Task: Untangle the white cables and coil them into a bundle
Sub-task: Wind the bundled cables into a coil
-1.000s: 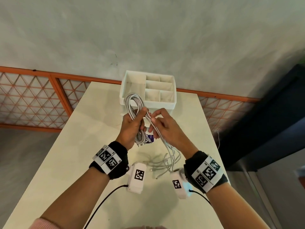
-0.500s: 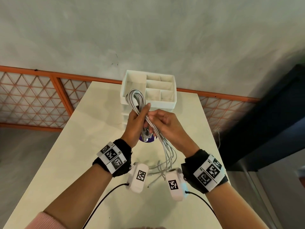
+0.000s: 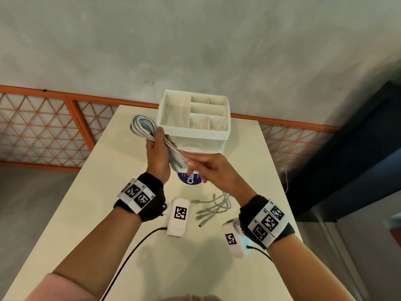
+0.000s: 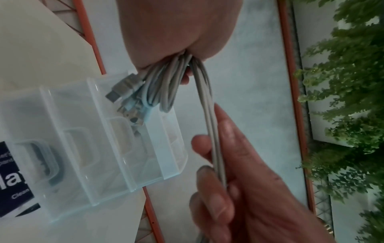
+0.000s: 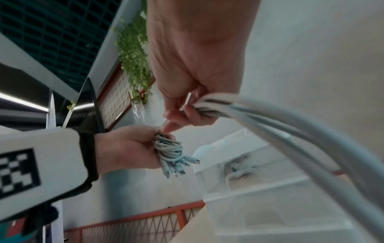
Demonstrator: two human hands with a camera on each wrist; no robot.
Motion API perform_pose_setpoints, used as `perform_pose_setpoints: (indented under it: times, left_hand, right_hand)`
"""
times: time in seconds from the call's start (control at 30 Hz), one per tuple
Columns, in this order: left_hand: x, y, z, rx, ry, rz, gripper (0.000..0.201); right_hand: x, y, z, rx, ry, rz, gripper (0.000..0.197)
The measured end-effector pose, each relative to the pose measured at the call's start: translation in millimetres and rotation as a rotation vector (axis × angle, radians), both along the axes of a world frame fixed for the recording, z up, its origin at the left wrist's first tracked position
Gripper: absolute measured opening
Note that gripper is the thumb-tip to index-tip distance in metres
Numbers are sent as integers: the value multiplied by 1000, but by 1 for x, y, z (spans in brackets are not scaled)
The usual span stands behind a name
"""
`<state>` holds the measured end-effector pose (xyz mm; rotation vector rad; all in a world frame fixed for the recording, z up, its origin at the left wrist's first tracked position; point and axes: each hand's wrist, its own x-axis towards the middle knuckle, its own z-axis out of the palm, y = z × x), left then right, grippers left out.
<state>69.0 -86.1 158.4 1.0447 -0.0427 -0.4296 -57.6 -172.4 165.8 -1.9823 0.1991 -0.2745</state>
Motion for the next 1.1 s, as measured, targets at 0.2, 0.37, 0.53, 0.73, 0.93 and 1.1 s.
perform_pose_setpoints:
  times: [0.2, 0.37, 0.53, 0.73, 0.93, 1.1]
  left_hand:
    - [5, 5, 6, -153, 197, -120, 34]
    - [3, 9, 0, -156, 261, -97, 32]
    - [19, 21, 5, -184, 255, -72, 31]
    - [1, 17, 12, -57, 47, -247, 27]
    - [-27, 12, 24, 106, -160, -491, 32]
    - [-37, 11, 31, 236, -281, -601, 33]
  right_hand:
    - [-7, 10, -12, -102, 284, 292, 49]
    - [-12, 0, -6, -149, 363, 425, 51]
    - [-33, -30, -5, 6, 326, 279, 38]
    - [-27, -41, 31, -42, 284, 189, 30]
    - [-14, -35, 60, -244, 111, 17, 14]
    - [-13, -29, 70, -384, -19, 5, 28]
